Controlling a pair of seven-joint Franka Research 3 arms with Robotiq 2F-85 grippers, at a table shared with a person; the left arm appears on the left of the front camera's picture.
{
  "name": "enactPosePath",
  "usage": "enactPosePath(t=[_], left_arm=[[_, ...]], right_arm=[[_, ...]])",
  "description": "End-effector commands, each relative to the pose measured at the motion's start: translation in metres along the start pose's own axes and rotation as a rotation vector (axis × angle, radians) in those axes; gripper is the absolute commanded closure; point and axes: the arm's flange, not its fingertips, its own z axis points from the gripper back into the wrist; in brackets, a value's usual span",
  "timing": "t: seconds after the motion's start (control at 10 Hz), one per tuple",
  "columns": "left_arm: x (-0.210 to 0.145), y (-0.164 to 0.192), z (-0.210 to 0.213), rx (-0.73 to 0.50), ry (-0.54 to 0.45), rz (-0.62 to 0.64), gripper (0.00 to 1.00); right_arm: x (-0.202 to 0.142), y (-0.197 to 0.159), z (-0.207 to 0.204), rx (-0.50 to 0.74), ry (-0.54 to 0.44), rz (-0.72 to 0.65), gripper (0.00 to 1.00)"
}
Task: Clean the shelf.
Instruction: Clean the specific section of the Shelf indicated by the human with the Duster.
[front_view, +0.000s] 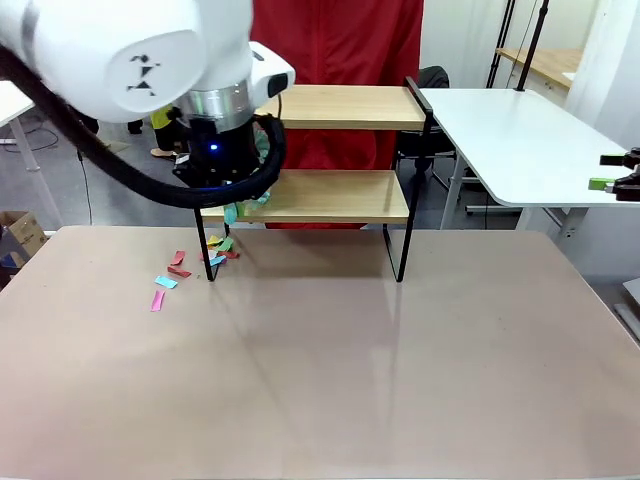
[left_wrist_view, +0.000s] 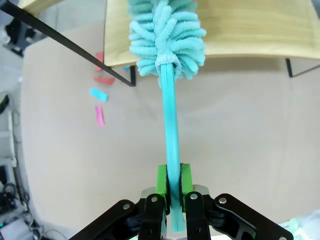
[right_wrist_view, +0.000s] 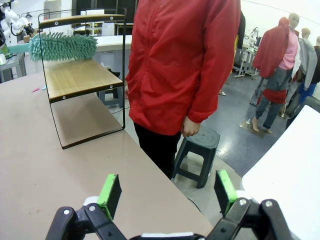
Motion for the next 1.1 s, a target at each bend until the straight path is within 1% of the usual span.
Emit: enactPosePath(t=[0.0, 0.2, 0.3, 0.4, 0.5, 0.7, 0.8, 0.9, 1.0], left_arm=[[-0.016, 0.039, 0.008, -0.086, -0.011, -0.094, 0.87], [-0.020, 0.051, 0.014, -0.107, -0.006, -0.120, 0.87], [-0.022, 0.051, 0.015, -0.140, 0.002, -0.150, 0.87], [-0.024, 0.058, 0.016, -0.200, 0.003, -0.214, 0.87], [-0.024, 0.073, 0.017, -0.266, -0.004, -0.300, 0.87], [-0.023, 0.109, 0.013, -0.466, -0.038, -0.450, 0.87], [-0.021, 0.120, 0.008, -0.578, -0.077, -0.565, 0.87], [-0.019, 0.127, -0.001, -0.660, -0.065, -0.637, 0.87], [-0.017, 0.135, -0.008, -0.706, -0.049, -0.674, 0.87]], right_arm=[[0.006, 0.000, -0.001, -0.003, 0.018, -0.013, 0.00], [0.006, 0.000, -0.001, -0.003, 0.018, -0.013, 0.00], [0.006, 0.000, -0.001, -0.003, 0.018, -0.013, 0.00], [0.006, 0.000, -0.001, -0.003, 0.018, -0.013, 0.00], [0.006, 0.000, -0.001, -0.003, 0.018, -0.013, 0.00], [0.006, 0.000, -0.001, -0.003, 0.018, -0.013, 0.00], [0.006, 0.000, -0.001, -0.003, 0.018, -0.013, 0.00], [0.006, 0.000, -0.001, -0.003, 0.018, -0.013, 0.00], [0.006, 0.000, -0.001, -0.003, 0.018, -0.013, 0.00]])
